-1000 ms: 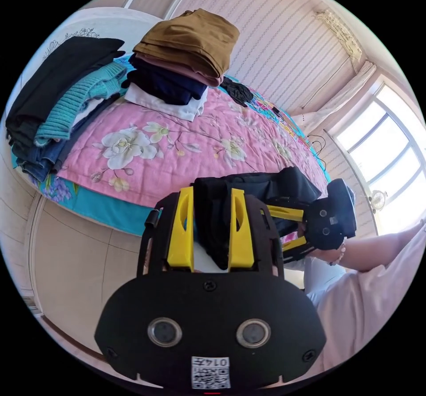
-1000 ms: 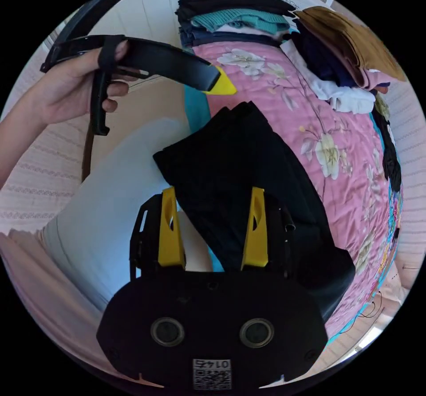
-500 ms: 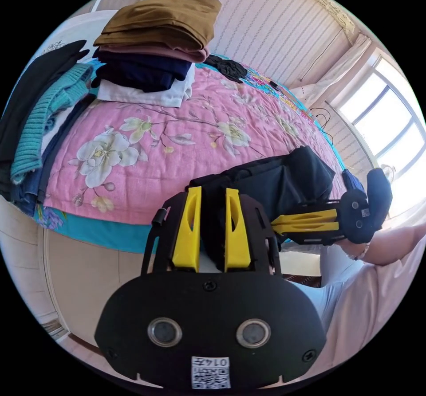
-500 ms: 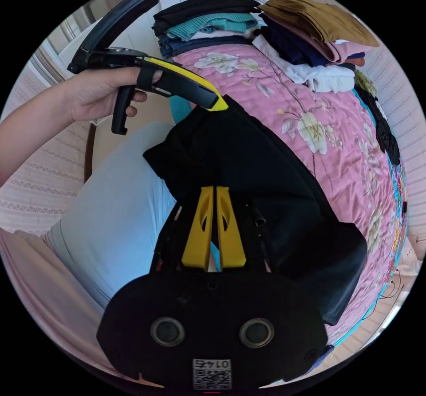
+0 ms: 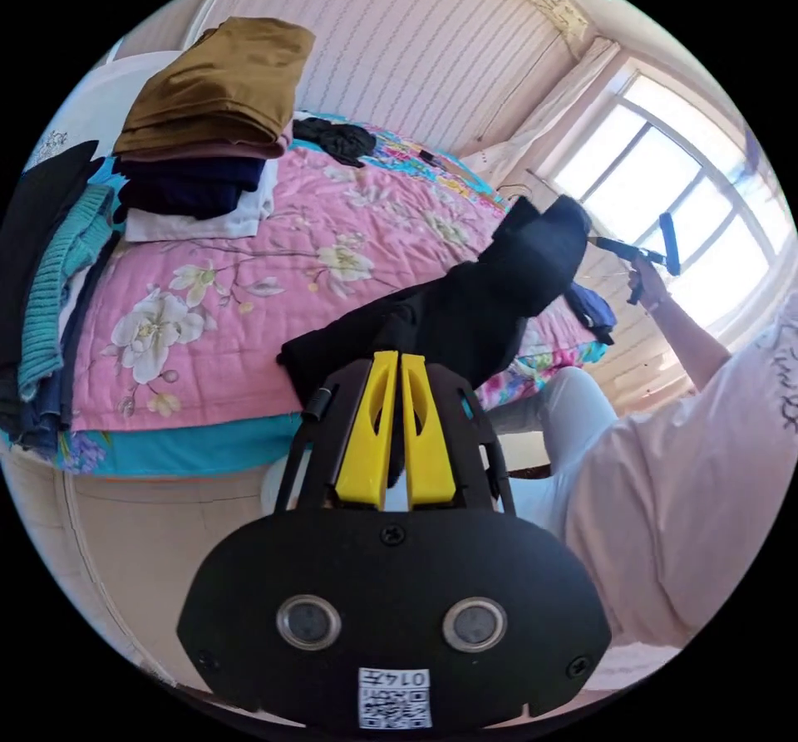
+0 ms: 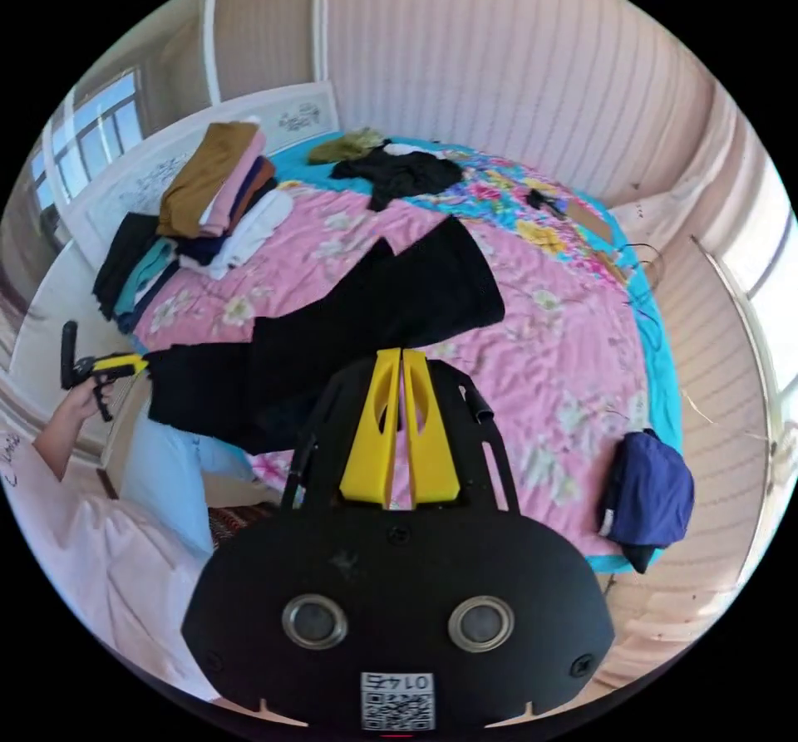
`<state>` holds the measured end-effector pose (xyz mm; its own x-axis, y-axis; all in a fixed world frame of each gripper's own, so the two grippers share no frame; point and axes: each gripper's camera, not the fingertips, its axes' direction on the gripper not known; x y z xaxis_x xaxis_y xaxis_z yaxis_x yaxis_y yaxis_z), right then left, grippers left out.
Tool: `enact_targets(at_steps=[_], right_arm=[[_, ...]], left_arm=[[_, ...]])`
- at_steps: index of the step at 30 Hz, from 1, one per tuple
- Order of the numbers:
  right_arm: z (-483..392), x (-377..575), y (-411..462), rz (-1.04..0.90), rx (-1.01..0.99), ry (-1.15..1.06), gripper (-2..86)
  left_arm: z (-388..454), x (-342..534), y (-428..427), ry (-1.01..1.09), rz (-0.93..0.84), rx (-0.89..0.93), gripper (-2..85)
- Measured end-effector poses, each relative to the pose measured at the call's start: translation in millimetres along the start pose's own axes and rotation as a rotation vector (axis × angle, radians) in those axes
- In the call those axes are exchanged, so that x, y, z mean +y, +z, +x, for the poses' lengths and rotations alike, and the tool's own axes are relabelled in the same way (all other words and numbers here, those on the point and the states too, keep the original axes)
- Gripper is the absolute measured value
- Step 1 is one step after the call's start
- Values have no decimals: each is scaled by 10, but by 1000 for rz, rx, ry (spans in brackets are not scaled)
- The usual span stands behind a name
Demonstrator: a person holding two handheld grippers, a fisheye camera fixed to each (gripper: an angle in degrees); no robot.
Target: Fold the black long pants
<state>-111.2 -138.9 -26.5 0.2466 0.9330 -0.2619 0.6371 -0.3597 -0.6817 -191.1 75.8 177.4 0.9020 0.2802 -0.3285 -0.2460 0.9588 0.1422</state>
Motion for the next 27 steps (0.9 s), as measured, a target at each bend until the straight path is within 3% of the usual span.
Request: enact_targets(at_steps=[2,6,9,13,14,17,21,27], right_arm=[[528,-53,-342,0,276,109,8],[925,-156,-506,-73,457,208,36],[625,-338,-390,-13,320,97,75],[-395,-706,180,-11,-91,-192,119],[-766,-800,387,-65,-248,-287,126],[-1690,-914,894,-311,-455,-537,129],[-2329,-761,1387,-534,-420,-729,103],[-2314,-617,1116,-536,-332,-943,34]], left_arm=[[166,88,-41,38,-7,86,-10],[493,328,24,70,-94,150,-10],[575,476,52,19,-134,173,-10],[568,628,50,-41,-169,187,-10],[562,664,39,-57,-177,183,-10],[548,712,-18,-99,-186,163,-10],[528,767,-161,-143,-151,123,-10],[385,773,-199,-217,-71,220,-10]])
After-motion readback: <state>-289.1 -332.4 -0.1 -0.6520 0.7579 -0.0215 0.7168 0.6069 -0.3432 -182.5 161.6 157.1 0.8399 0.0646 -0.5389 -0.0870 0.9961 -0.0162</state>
